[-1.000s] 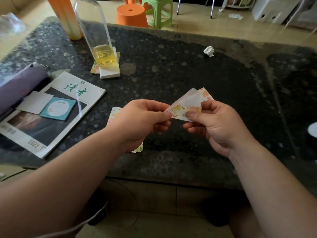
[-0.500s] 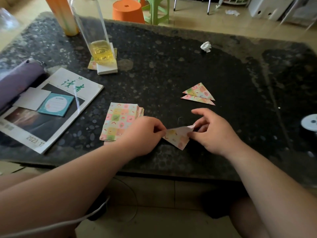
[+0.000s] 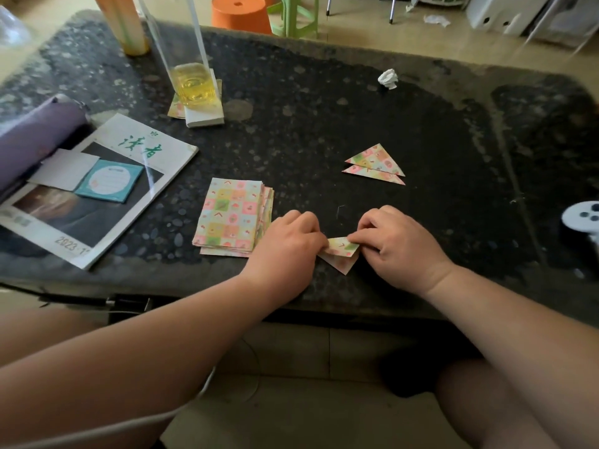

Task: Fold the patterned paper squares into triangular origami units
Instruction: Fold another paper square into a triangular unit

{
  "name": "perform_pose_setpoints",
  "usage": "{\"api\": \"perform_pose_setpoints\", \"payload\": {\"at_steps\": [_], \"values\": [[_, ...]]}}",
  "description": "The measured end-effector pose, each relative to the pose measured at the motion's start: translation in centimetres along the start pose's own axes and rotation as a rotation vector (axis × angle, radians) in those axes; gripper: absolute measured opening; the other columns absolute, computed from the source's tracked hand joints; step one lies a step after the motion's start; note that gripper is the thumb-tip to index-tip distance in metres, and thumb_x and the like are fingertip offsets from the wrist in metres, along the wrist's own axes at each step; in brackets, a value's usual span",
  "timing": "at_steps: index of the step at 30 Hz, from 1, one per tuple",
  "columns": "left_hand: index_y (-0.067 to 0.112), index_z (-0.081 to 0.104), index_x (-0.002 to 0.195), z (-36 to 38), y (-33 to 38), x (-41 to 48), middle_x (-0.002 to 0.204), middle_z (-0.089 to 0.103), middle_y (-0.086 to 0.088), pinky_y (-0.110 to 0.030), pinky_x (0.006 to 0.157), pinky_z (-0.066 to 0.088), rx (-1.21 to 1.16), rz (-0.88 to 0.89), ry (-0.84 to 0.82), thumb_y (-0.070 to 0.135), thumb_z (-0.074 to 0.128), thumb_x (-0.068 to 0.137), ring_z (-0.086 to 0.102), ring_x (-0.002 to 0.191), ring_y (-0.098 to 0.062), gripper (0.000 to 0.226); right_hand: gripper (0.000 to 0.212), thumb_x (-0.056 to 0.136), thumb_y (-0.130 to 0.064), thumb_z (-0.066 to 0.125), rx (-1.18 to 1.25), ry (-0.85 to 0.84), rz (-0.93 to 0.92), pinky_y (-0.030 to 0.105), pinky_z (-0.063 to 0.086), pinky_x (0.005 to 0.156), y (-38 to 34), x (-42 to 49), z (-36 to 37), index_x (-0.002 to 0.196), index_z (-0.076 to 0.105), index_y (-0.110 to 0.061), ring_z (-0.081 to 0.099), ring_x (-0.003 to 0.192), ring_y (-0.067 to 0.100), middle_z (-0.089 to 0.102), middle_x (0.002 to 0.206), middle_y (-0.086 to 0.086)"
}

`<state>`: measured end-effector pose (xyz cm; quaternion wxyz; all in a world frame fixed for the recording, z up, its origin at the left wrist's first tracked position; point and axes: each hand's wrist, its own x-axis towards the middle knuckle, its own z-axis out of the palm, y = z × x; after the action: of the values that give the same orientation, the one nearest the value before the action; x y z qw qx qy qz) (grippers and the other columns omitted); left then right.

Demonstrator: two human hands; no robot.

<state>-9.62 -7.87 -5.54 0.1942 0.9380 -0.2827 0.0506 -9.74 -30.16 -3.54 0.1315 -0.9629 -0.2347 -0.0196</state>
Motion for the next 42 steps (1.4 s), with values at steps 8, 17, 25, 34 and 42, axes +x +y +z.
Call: {"api": "perform_pose_setpoints", "payload": {"at_steps": [8, 17, 25, 34, 42], "values": [[0.017, 0.069, 0.117, -0.4, 1.8, -2.6, 0.132, 0.057, -0.002, -0.041, 0.096, 0.034, 0.216, 0.012, -0.097, 0.025, 0.062, 0.087, 0.049, 0.114, -0.027, 0.032, 0.019, 0.089, -0.012, 0.071, -0.02, 0.018, -0.113, 0.047, 0.055, 0.072, 0.9, -1.2, 0.5, 0.105, 0.08, -0.018, 0.06, 0.093, 0.029, 0.066, 0.105, 0.007], [0.015, 0.045, 0.151, -0.2, 3.5, -4.0, 0.16, 0.036, -0.017, -0.051, 0.124, 0.023, 0.234, 0.052, -0.332, 0.061, 0.043, 0.094, 0.026, 0.152, -0.034, 0.074, 0.019, 0.092, -0.016, 0.07, 0.058, -0.011, -0.021, 0.044, 0.055, 0.082, 0.9, -1.2, 0.3, 0.107, 0.081, -0.021, 0.057, 0.103, 0.021, 0.064, 0.109, 0.001], [0.028, 0.044, 0.152, -0.2, 3.6, -3.9, 0.161, 0.033, -0.018, -0.055, 0.122, 0.024, 0.23, 0.061, -0.353, 0.064, 0.053, 0.092, 0.023, 0.152, -0.04, 0.069, 0.02, 0.091, -0.013, 0.069, 0.184, -0.038, 0.104, 0.032, 0.054, 0.086, 1.3, -1.1, -0.4, 0.106, 0.079, -0.023, 0.054, 0.104, 0.009, 0.063, 0.108, -0.011], [0.03, 0.034, 0.154, -2.1, 3.0, -1.6, 0.158, 0.034, 0.006, -0.036, 0.121, 0.022, -0.058, -0.163, -0.281, 0.054, 0.057, 0.096, 0.028, 0.147, -0.017, 0.066, 0.04, 0.087, -0.019, 0.076, 0.308, -0.128, 0.289, -0.001, 0.036, 0.082, 1.7, -0.2, -0.8, 0.125, 0.068, -0.03, 0.052, 0.105, -0.004, 0.058, 0.114, -0.02], [0.027, 0.062, 0.128, -3.1, 0.5, 1.3, 0.092, 0.067, 0.017, -0.028, 0.082, 0.051, -0.334, -0.535, -0.223, 0.024, 0.067, 0.096, 0.061, 0.09, -0.004, 0.033, 0.029, 0.083, -0.033, 0.082, 0.298, 0.118, 0.435, 0.021, 0.048, 0.081, -0.8, -0.9, -1.0, 0.106, 0.064, -0.027, 0.055, 0.096, 0.006, 0.055, 0.102, -0.015]]}}
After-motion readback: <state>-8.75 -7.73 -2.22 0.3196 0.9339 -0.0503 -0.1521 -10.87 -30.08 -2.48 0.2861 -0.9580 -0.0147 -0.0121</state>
